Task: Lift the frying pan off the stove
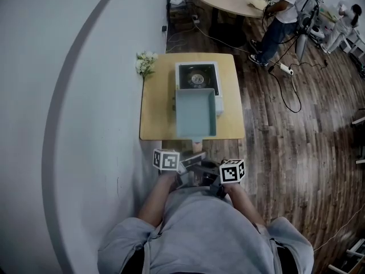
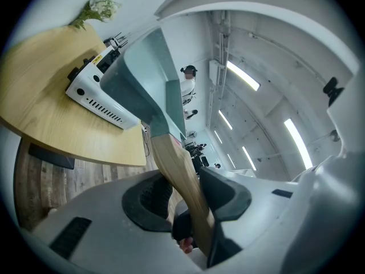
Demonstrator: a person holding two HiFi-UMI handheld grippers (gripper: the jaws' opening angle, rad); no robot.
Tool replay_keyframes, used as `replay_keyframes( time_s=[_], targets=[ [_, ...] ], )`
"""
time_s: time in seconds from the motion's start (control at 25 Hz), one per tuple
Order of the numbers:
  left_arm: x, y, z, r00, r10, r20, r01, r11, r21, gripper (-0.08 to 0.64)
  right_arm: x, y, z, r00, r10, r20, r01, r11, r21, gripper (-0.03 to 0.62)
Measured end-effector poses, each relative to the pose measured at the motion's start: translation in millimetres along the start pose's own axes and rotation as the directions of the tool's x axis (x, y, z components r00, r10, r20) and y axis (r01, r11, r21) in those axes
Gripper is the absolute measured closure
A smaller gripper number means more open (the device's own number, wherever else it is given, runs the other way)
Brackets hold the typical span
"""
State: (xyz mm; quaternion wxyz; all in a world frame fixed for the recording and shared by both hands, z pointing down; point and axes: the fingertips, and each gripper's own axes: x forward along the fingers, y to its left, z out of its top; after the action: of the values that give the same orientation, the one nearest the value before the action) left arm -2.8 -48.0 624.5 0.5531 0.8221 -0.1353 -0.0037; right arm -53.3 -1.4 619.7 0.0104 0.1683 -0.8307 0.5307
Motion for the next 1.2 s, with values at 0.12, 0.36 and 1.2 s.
replay_keyframes(
  time_s=[0.12,0.36,1.2],
  targets=[
    [3,-10,-7,1.000,-0.002,0.011,0.002,1.000,-0.003,0.416,-8,4,-6,1.000,0.008,-0.008,-0.008,1.000,-0.007,0.463],
    [12,-29,-20,0.999,-0.004,0.036,0.004,1.000,-0.011,0.414,-28,13,-17,0.999,0.019,-0.029,-0.020,1.000,-0.011,0.460],
    [19,-42,-47,0.998,0.009,0.063,-0.009,1.000,-0.008,0.415,-50,20,-39,0.998,0.044,-0.040,-0.044,0.999,0.000,0.463]
  ],
)
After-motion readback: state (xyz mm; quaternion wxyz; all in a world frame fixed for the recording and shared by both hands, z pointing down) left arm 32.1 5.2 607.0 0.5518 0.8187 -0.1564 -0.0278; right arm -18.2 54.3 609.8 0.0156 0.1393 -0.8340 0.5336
